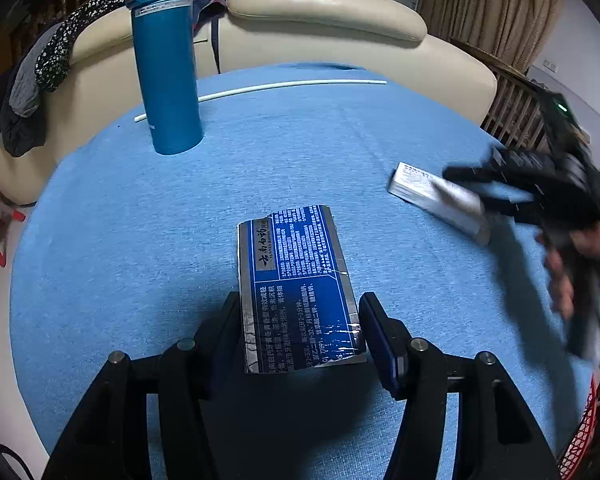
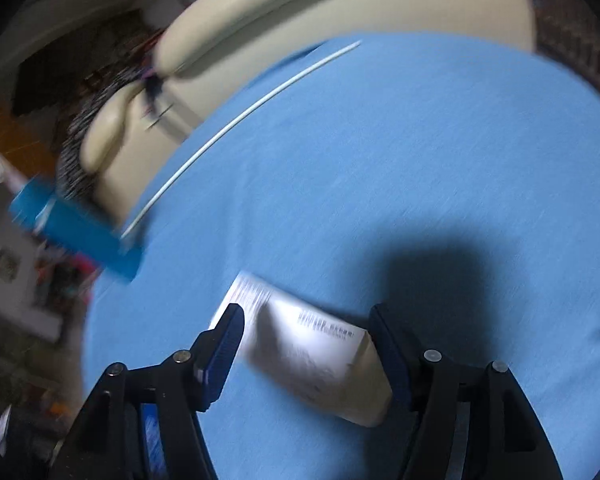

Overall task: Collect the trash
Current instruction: 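Grasp the blue medicine box with the left tool while the right tool grasps the white box, then carry the blue box and white box over the red basket with both tools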

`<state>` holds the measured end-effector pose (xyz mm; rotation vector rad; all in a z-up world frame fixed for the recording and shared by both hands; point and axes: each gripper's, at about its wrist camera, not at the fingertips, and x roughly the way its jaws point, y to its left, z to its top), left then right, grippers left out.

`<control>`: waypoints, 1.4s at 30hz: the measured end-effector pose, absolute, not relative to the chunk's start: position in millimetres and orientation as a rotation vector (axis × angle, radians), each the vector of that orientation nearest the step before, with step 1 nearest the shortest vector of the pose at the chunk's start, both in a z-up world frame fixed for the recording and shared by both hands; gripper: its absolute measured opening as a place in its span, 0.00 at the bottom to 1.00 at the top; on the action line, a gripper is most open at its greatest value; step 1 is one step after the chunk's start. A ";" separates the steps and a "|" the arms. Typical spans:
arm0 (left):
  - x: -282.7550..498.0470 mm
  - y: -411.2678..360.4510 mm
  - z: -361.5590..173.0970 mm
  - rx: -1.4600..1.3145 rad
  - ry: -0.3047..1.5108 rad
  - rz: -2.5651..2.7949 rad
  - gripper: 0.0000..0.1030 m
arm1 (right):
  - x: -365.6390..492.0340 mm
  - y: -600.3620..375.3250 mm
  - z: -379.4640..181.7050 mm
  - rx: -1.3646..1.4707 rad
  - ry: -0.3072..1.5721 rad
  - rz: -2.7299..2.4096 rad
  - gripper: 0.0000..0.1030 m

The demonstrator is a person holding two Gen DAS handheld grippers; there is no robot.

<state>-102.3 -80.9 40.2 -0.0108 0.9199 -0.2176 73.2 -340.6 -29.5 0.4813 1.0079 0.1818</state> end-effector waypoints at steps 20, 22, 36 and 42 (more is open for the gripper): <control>-97.1 -80.1 43.0 -0.014 0.944 -0.155 0.59 | 34.4 -239.6 -37.5 -0.046 0.994 0.053 0.48; -98.0 -82.1 43.3 -0.014 0.946 -0.159 0.59 | 33.1 -236.1 -37.8 -0.055 0.997 0.048 0.47; -99.7 -90.6 47.0 0.002 0.955 -0.159 0.59 | -25.5 -232.5 -24.8 0.028 0.987 0.056 0.46; -102.0 -87.2 48.3 0.019 0.944 -0.164 0.59 | -44.6 -230.8 -22.2 0.056 0.975 0.065 0.46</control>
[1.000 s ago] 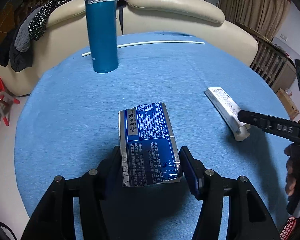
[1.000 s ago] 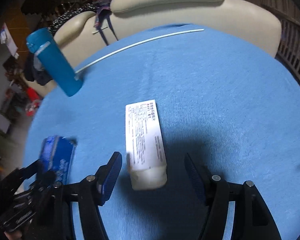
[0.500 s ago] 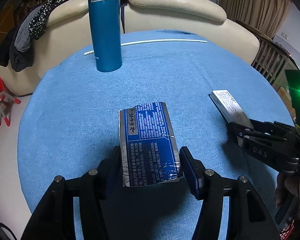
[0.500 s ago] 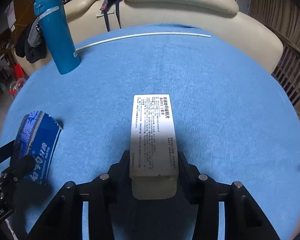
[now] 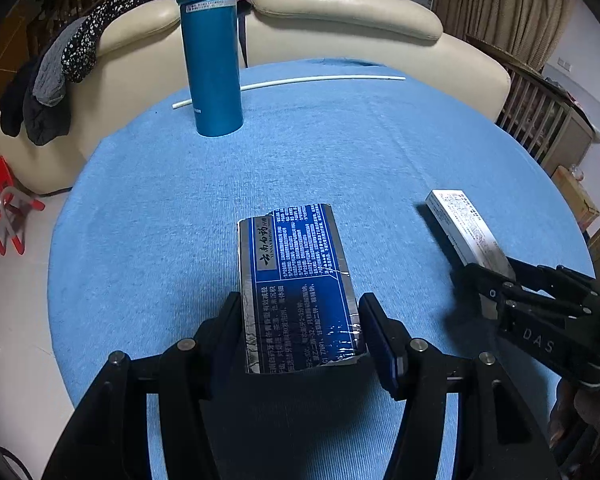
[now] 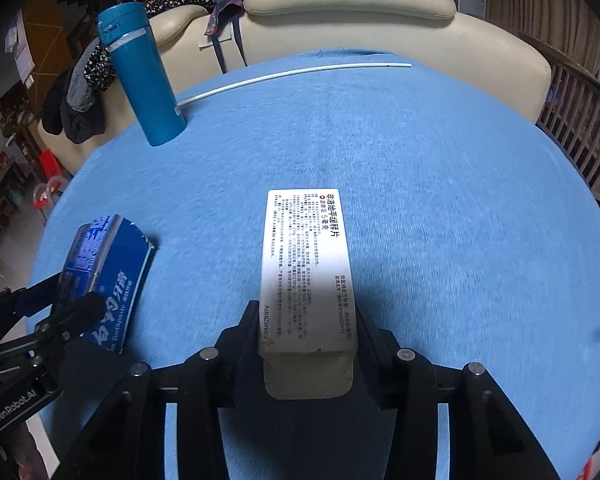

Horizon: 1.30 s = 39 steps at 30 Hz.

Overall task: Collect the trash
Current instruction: 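Carry the blue box and white box over the red basket with both tools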

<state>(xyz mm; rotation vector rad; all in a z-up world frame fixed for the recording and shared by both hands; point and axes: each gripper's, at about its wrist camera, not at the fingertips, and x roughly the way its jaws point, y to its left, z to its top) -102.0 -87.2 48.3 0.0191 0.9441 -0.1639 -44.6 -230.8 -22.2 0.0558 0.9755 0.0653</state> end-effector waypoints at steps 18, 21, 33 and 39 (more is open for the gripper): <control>-111.6 -93.6 51.2 0.105 0.902 -0.226 0.59 | -106.0 -261.4 -7.4 0.227 0.892 0.048 0.46; -115.3 -100.0 51.0 0.129 0.900 -0.242 0.59 | -118.0 -271.8 -8.4 0.268 0.882 0.039 0.47; -138.6 -132.4 55.6 0.199 0.888 -0.309 0.59 | -164.5 -303.2 1.4 0.361 0.817 0.018 0.47; -144.6 -138.3 55.2 0.232 0.875 -0.348 0.59 | -186.1 -316.7 11.2 0.390 0.773 0.010 0.47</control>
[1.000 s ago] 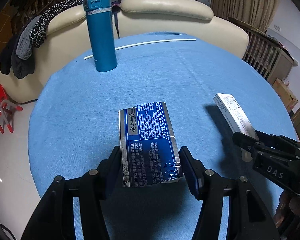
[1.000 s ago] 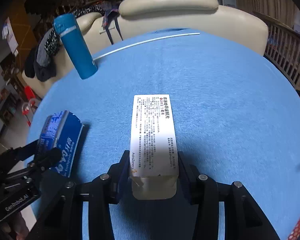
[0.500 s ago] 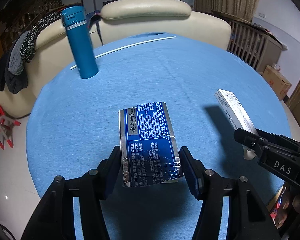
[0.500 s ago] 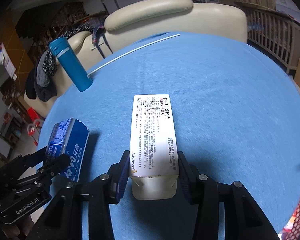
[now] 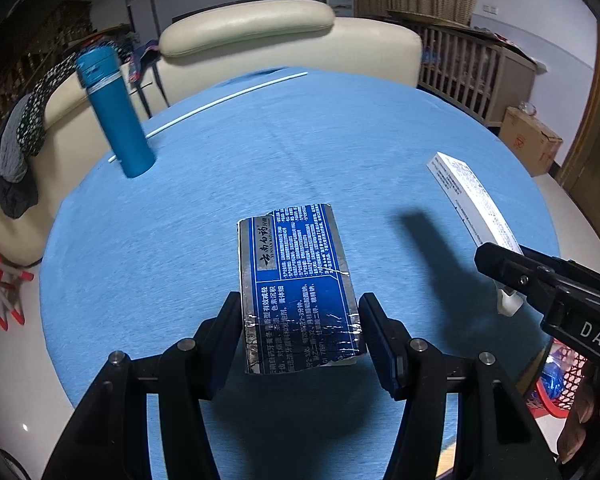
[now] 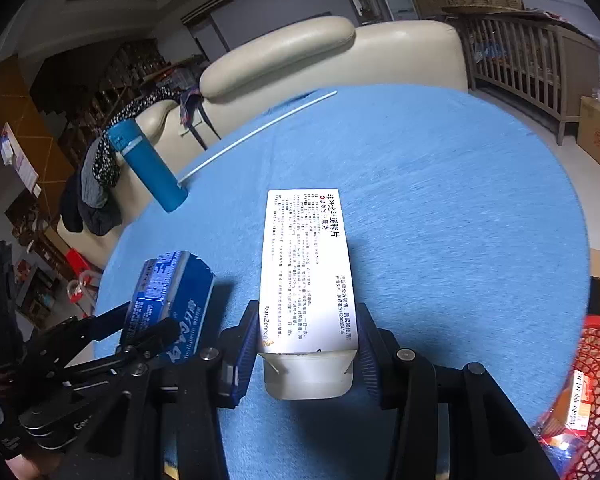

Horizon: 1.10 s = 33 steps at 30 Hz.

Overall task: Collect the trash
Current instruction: 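Carry the blue box and white box over the red basket with both tools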

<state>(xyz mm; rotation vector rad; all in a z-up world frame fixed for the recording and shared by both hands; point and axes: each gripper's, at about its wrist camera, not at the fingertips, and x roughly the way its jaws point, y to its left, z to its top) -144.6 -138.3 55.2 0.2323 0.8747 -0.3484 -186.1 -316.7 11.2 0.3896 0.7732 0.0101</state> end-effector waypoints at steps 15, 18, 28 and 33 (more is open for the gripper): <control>-161.7 -161.9 66.2 0.286 0.836 -0.437 0.59 | -226.7 -361.4 24.2 0.459 0.696 -0.055 0.47; -166.0 -170.4 67.1 0.301 0.834 -0.457 0.59 | -236.7 -369.0 23.9 0.473 0.686 -0.068 0.47; -184.7 -198.1 68.1 0.337 0.832 -0.491 0.59 | -269.2 -396.8 24.5 0.523 0.646 -0.112 0.47; -191.6 -209.5 66.7 0.361 0.831 -0.514 0.59 | -285.0 -407.6 26.0 0.542 0.624 -0.131 0.47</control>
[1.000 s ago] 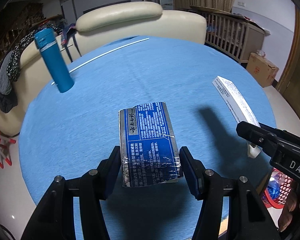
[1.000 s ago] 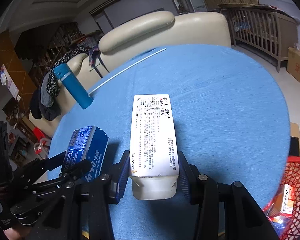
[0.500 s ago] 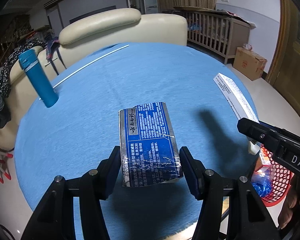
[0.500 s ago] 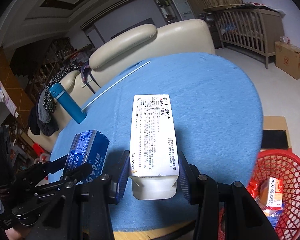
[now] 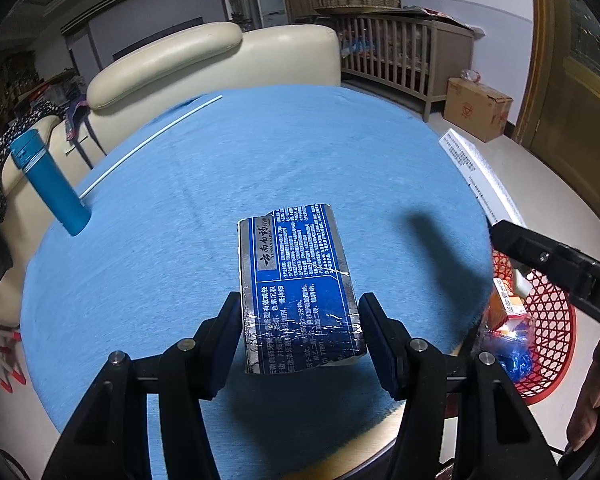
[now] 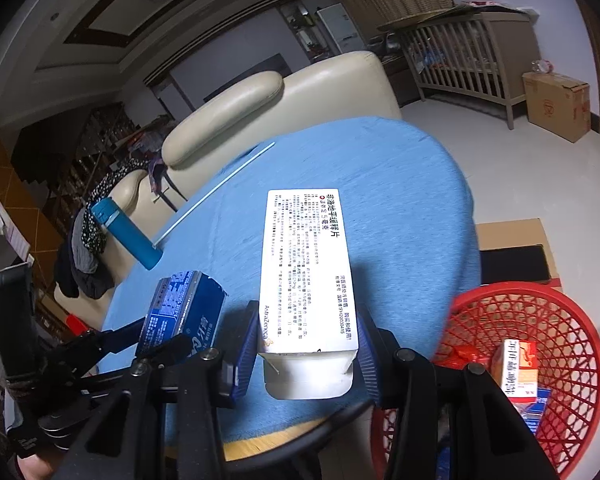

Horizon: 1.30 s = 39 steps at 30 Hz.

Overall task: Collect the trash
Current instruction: 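Carry the blue box and white box over the red basket with both tools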

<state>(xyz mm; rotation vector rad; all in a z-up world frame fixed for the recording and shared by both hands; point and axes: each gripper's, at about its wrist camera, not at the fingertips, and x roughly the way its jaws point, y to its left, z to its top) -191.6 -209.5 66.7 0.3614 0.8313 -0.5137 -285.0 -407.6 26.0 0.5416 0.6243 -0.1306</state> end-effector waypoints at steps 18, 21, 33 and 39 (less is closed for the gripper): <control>-217.5 -257.6 69.6 0.421 0.827 -0.609 0.59 | -340.8 -461.4 20.8 0.609 0.568 -0.240 0.47; -222.9 -267.8 70.2 0.434 0.823 -0.628 0.59 | -348.3 -468.0 18.6 0.617 0.566 -0.254 0.47; -235.6 -293.4 76.2 0.459 0.805 -0.682 0.59 | -375.9 -494.7 6.9 0.651 0.561 -0.335 0.47; -243.2 -306.4 75.7 0.477 0.799 -0.704 0.59 | -392.5 -512.6 -4.4 0.678 0.573 -0.391 0.47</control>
